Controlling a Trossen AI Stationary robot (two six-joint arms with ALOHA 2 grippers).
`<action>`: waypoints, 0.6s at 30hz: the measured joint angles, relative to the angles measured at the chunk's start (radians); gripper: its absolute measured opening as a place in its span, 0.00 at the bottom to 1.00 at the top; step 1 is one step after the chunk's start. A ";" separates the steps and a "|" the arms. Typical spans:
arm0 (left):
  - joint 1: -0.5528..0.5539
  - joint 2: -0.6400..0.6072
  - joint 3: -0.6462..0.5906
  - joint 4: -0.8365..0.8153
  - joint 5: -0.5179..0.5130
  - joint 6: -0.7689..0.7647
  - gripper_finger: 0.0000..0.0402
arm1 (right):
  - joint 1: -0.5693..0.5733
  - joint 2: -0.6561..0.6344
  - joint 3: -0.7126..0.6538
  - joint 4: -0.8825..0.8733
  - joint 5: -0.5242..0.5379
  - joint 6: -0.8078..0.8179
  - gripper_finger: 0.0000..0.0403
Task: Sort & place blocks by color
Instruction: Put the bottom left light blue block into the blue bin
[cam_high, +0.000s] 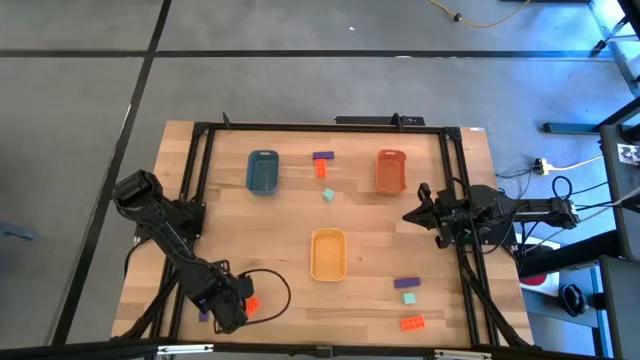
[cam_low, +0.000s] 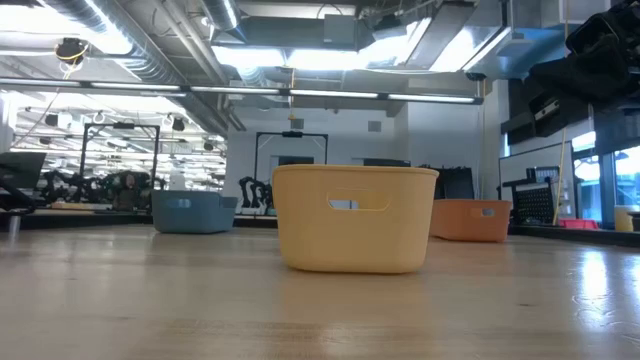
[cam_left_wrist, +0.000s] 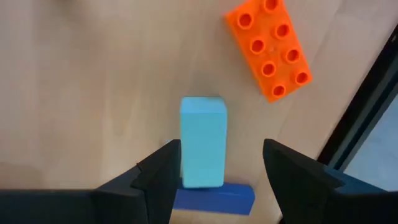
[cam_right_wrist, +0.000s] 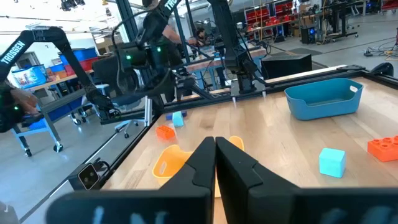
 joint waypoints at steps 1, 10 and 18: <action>-0.002 0.000 -0.012 0.016 -0.002 0.000 0.55 | 0.000 0.000 0.000 0.000 0.000 0.000 0.04; -0.011 0.000 -0.074 0.032 -0.012 0.002 0.55 | 0.000 0.000 0.000 0.000 0.000 0.000 0.04; -0.013 0.000 -0.155 0.164 0.026 0.002 0.55 | 0.000 0.000 0.000 0.000 0.000 0.000 0.04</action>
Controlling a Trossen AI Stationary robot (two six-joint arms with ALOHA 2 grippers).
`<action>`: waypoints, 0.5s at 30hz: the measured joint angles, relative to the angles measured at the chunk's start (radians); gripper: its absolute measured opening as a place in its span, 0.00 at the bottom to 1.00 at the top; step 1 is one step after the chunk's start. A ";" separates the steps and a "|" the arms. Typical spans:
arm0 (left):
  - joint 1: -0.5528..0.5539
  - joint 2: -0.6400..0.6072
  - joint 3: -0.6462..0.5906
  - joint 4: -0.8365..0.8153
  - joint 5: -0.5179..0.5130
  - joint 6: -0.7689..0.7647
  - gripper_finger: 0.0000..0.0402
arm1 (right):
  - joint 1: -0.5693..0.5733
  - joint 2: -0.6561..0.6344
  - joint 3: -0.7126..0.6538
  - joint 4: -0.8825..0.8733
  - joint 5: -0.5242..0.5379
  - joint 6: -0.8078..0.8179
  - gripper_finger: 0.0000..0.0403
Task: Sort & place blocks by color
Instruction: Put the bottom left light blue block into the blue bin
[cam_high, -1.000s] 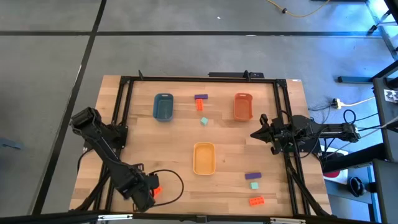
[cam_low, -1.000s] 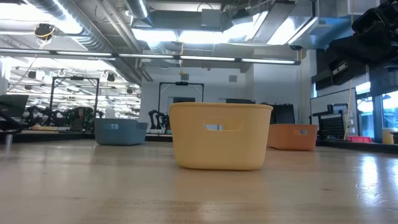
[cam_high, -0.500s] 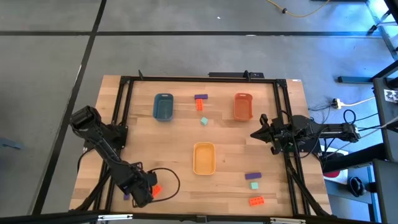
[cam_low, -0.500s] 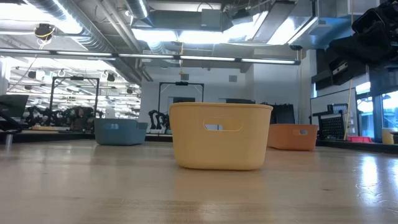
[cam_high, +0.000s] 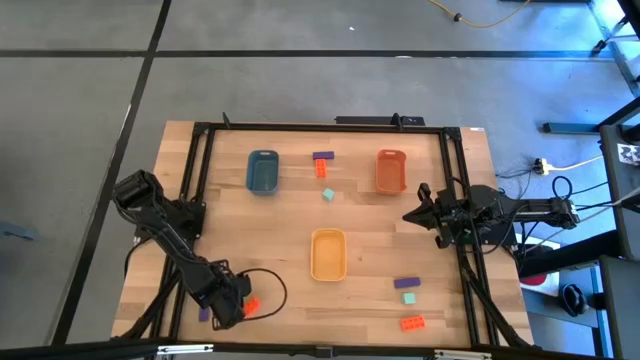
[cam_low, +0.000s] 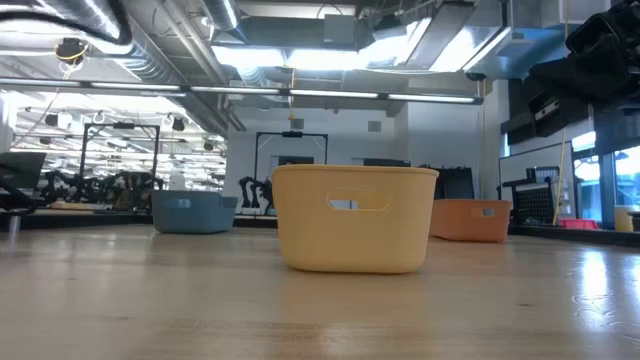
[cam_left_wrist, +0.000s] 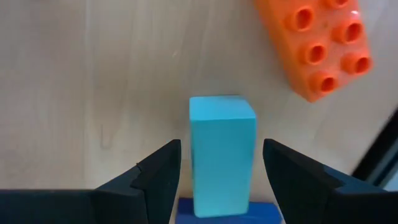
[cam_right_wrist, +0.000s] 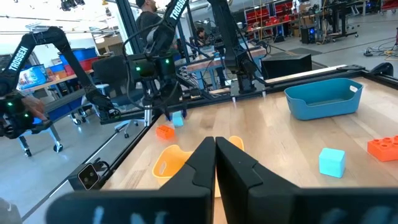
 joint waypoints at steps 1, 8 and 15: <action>0.000 0.000 -0.012 0.009 0.002 0.000 0.55 | 0.000 0.000 0.000 0.000 0.000 0.000 0.04; 0.000 0.000 -0.048 0.044 0.001 0.004 0.54 | 0.000 0.000 0.000 0.000 0.000 0.000 0.04; 0.008 0.000 -0.047 0.044 0.017 0.052 0.39 | 0.000 0.000 0.000 0.000 0.000 0.000 0.04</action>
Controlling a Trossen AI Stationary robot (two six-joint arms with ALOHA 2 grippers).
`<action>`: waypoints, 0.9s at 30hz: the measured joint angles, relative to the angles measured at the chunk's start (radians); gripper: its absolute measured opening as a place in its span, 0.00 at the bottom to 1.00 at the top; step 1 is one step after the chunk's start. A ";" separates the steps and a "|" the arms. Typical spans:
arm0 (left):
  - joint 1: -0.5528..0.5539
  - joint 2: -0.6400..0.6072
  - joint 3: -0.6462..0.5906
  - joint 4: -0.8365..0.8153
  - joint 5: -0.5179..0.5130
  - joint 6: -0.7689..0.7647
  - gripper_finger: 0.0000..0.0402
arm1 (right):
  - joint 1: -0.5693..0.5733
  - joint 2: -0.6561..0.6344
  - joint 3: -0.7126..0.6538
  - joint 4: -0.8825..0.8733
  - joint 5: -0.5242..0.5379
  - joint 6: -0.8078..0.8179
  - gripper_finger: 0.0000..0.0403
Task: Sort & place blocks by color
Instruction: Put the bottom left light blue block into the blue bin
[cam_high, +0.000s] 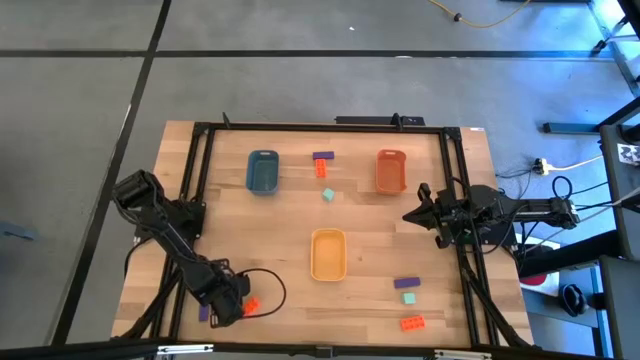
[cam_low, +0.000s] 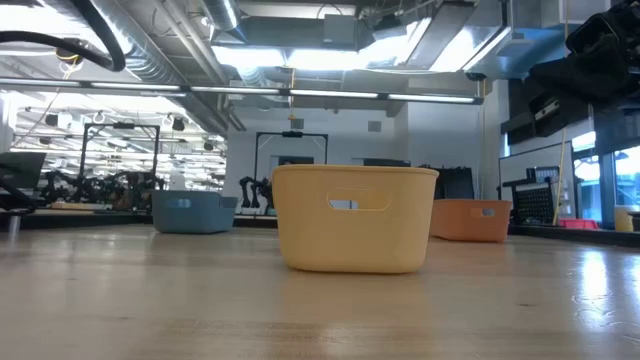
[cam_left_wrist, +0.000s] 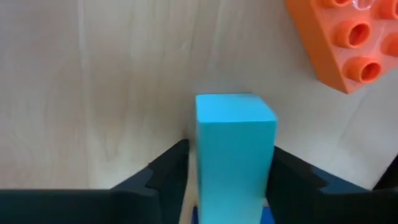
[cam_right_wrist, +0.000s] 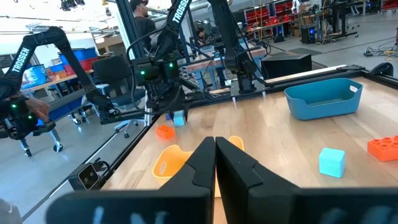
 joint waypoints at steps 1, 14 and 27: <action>0.005 0.000 0.004 -0.001 0.012 0.000 0.35 | 0.000 0.000 0.000 0.000 0.000 0.000 0.04; 0.189 -0.316 0.151 -0.025 -0.284 0.081 0.30 | 0.000 0.000 0.000 0.000 0.000 0.000 0.04; 0.841 -0.664 0.131 0.471 -0.262 0.887 0.30 | 0.000 0.000 0.000 0.000 0.000 0.000 0.04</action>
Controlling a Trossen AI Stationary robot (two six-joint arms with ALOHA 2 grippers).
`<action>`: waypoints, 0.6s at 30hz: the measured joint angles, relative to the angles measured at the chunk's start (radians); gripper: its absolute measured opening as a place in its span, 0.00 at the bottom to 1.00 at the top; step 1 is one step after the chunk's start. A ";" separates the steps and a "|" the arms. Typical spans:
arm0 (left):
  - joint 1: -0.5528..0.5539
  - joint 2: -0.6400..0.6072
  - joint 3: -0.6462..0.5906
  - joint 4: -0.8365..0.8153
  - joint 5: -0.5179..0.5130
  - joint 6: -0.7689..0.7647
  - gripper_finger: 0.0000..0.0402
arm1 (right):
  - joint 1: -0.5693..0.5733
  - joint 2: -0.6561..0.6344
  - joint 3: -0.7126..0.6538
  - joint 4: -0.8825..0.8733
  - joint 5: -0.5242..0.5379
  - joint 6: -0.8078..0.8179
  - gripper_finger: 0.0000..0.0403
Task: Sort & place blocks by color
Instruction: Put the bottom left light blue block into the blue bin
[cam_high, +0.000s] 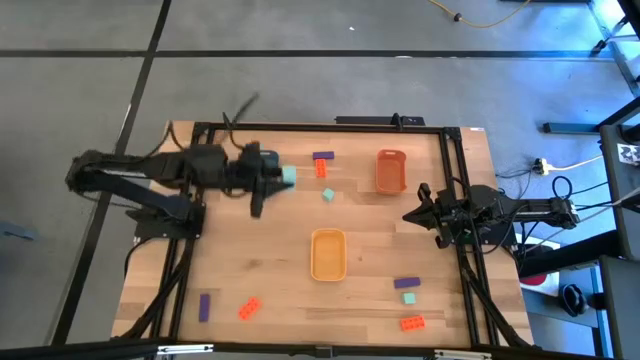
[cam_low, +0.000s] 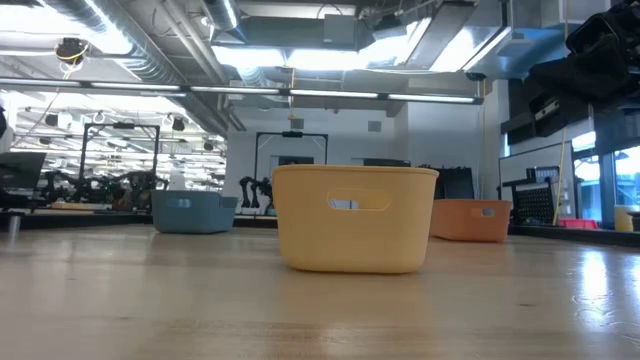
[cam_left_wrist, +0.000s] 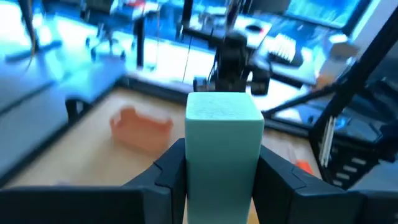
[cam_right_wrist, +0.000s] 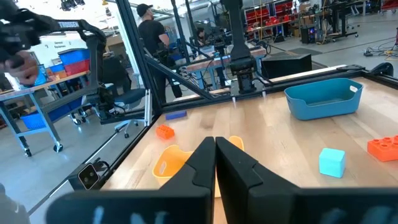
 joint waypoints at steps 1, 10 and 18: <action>0.046 0.000 -0.006 0.032 0.068 0.025 0.30 | 0.000 0.000 0.000 0.000 0.000 0.000 0.04; 0.241 0.055 -0.239 0.548 0.433 0.055 0.30 | 0.000 0.000 0.000 0.000 0.000 0.000 0.04; 0.225 0.064 -0.319 0.682 0.421 0.016 0.30 | 0.000 0.000 0.000 0.000 0.000 0.000 0.04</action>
